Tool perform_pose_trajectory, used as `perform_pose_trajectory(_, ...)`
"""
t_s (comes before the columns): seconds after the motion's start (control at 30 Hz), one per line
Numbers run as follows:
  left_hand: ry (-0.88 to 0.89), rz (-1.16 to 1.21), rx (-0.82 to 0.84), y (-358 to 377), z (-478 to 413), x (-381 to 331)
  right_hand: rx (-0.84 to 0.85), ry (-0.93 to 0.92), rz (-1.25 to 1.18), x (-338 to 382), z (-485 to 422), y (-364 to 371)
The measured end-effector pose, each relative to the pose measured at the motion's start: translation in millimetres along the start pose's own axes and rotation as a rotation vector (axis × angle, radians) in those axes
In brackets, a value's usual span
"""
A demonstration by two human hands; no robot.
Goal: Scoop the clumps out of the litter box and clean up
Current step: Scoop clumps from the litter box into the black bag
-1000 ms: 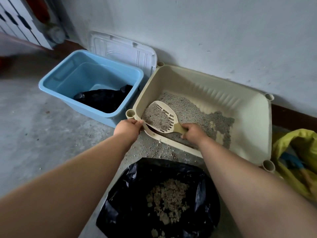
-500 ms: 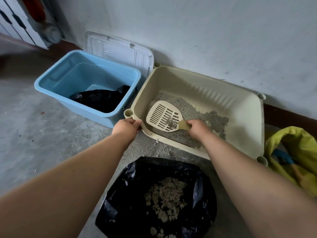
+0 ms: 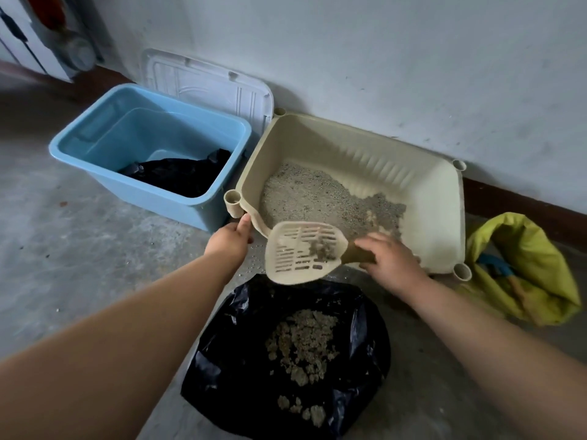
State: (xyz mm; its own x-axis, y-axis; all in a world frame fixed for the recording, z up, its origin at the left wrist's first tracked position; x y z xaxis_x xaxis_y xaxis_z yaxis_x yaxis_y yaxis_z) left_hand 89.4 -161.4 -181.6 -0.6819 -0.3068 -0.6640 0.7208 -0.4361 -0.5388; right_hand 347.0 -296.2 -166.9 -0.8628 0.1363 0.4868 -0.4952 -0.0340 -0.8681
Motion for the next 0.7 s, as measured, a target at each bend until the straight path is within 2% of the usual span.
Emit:
perform_pose_trajectory(0.07, -0.008, -0.003, 0.025, -2, 2, 5, -0.014, -0.244, 0.082, 1, 16, 8)
perform_pose_trajectory(0.13, 0.0, -0.006, 0.051, -2, 4, 8, -0.044, -0.374, 0.188, 0, 24, 17)
perform_pose_trajectory(0.33, 0.01, 0.003, 0.106, 0, 7, 9, -0.139, -0.444, 0.321, 8, 27, 21)
perform_pose_trajectory(0.43, 0.018, 0.028, 0.124, 1, 6, 6, -0.099, -0.301, 0.218, 8, 22, 15)
perform_pose_trajectory(0.53, 0.056, 0.02, 0.094, -1, 3, 1, 0.035, 0.055, 0.096, 12, 11, 0)
perform_pose_trajectory(0.63, 0.062, -0.007, 0.032, -6, 0, -7, 0.011, 0.289, -0.026, 5, -17, -18)
perform_pose_trajectory(0.7, 0.059, -0.01, 0.017, -9, -3, -15, 0.012, 0.403, 0.04, 1, -38, -27)
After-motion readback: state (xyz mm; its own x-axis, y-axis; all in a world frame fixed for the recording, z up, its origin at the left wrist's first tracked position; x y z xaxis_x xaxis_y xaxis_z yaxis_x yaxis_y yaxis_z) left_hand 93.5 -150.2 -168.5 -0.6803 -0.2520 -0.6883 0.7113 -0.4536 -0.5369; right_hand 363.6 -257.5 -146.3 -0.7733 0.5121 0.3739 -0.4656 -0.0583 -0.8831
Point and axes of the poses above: each hand's wrist, its own z-axis away from the middle knuckle, its own y-axis out of the palm, x = y × z, the point moved 1 cm from there along -z, towards the middle knuckle, and after that the axes turned 8 degrees about -z, right-handed, at the moved point
